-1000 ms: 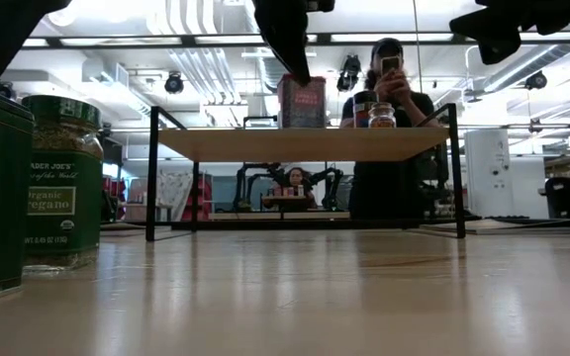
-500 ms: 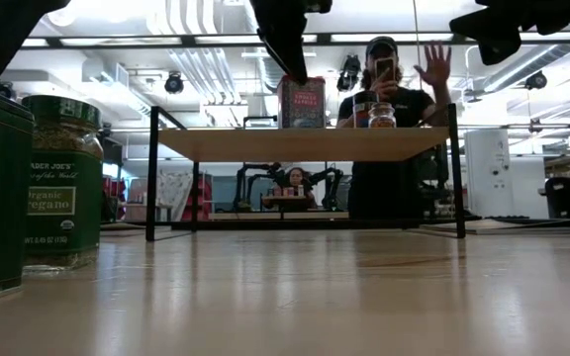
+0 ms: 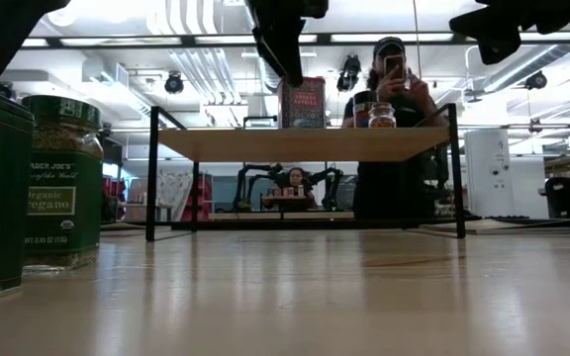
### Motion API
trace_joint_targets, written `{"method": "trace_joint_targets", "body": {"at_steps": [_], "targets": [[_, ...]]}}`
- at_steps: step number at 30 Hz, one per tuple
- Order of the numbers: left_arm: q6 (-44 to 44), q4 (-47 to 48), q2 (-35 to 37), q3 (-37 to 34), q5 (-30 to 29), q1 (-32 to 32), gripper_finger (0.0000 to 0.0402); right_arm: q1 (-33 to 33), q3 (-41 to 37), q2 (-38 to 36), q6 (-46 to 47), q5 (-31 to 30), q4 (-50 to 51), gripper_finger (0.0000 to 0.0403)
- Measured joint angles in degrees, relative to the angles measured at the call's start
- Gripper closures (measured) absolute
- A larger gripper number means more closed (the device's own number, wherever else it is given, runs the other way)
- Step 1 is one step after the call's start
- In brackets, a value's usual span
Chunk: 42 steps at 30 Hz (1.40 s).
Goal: Shelf spices
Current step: Remove the red seasoning can from the shelf
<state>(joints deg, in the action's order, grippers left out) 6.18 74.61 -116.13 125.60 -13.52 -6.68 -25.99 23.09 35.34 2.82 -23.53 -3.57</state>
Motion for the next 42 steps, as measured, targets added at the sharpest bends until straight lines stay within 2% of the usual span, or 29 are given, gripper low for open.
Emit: {"method": "trace_joint_targets", "body": {"at_steps": [19, 28, 35, 42], "targets": [[-5.01, -2.13, -0.29, -0.76, 1.07, 0.11, 0.0127, 0.01, 0.0, 0.0, -0.02, 0.0, -0.14, 0.0204], [-7.13, -4.58, -0.68, -5.27, 1.05, 0.13, 0.0127, 0.01, 0.0, 0.01, 0.12, 0.0, -0.14, 0.0204], [-7.1, -5.12, -0.71, -5.07, 1.05, 0.13, 0.0128, 0.01, 0.0, 0.01, -0.03, 0.0, -0.14, 0.0204], [-7.06, -5.18, -0.71, -4.66, 1.05, 0.13, 0.0158, 0.01, 0.0, -0.01, -0.01, 0.0, -0.14, 0.0204]]}}
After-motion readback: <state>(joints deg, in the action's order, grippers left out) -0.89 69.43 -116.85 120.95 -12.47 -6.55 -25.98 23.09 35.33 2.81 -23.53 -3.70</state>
